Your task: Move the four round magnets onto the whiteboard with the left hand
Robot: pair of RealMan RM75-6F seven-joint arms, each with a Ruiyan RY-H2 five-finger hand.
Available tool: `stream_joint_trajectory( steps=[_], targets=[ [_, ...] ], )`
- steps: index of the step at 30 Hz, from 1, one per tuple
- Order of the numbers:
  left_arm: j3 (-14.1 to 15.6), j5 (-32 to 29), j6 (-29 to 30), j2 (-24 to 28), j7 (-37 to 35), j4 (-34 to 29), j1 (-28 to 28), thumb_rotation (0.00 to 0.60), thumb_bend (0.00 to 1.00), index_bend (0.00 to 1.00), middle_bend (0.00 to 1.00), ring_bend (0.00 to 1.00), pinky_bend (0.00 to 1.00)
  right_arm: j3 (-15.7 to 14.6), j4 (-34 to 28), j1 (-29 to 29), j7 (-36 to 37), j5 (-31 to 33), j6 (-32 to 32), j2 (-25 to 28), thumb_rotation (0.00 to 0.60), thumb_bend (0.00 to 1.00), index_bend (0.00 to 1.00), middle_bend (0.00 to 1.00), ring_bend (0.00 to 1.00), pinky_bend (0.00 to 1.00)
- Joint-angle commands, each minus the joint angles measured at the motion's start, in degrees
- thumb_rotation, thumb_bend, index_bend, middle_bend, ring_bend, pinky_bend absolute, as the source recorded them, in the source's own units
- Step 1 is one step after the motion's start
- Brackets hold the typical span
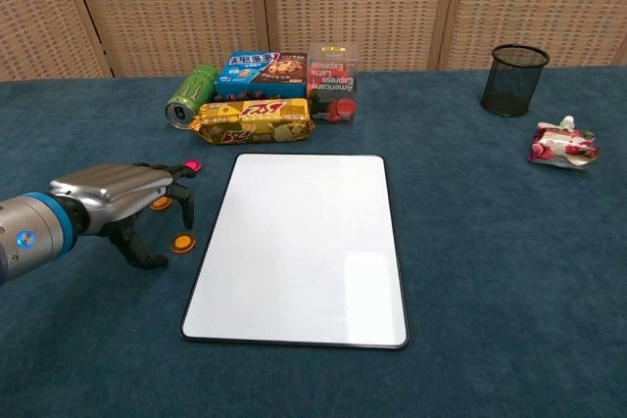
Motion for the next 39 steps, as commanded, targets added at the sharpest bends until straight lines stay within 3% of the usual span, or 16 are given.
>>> stream_joint_trajectory(
  steps=[1, 11, 17, 25, 33, 39],
  targets=[
    [0.13, -0.29, -0.06, -0.36, -0.06, 0.39, -0.27, 0.6, 0.3, 0.36, 0.0, 0.0, 0.0, 0.0, -0.02, 0.01, 0.06, 0.03, -0.03, 0.03, 0.6, 0.06, 0.0, 0.0, 0.0, 0.0],
    [0.7, -0.43, 0.87, -1.59, -0.39, 1.48, -0.7, 0.6, 0.31, 0.53, 0.0, 0.0, 0.0, -0.04, -0.14, 0.05, 0.36, 0.14, -0.17, 0.14, 0.6, 0.06, 0.0, 0.0, 0.0, 0.0],
    [0.48, -0.09, 1.84, -1.18, -0.8, 0.29, -0.77, 0.6, 0.32, 0.53, 0.0, 0.0, 0.0, -0.04, -0.19, 0.06, 0.56, 0.19, -0.21, 0.19, 0.6, 0.06, 0.0, 0.0, 0.0, 0.0],
    [-0.45, 0.79, 3.14, 0.87, -0.06, -6.02, -1.75, 0.6, 0.32, 0.53, 0.0, 0.0, 0.0, -0.09, -0.28, 0.1, 0.62, 0.25, -0.35, 0.27, 0.6, 0.06, 0.0, 0.0, 0.0, 0.0],
    [-0.4, -2.16, 3.55, -2.14, 4.29, -7.92, -4.41, 0.6, 0.31, 0.53, 0.0, 0.0, 0.0, -0.08, -0.32, 0.11, 0.76, 0.37, -0.42, 0.33, 0.6, 0.06, 0.0, 0.0, 0.0, 0.0],
    [-0.36, -3.31, 3.39, -3.71, 4.62, -7.11, -5.4, 0.6, 0.25, 0.3, 0.0, 0.0, 0.0, -0.14, -0.33, 0.15, 1.19, 0.44, -0.66, 0.49, 0.6, 0.06, 0.0, 0.0, 0.0, 0.0]
  ],
)
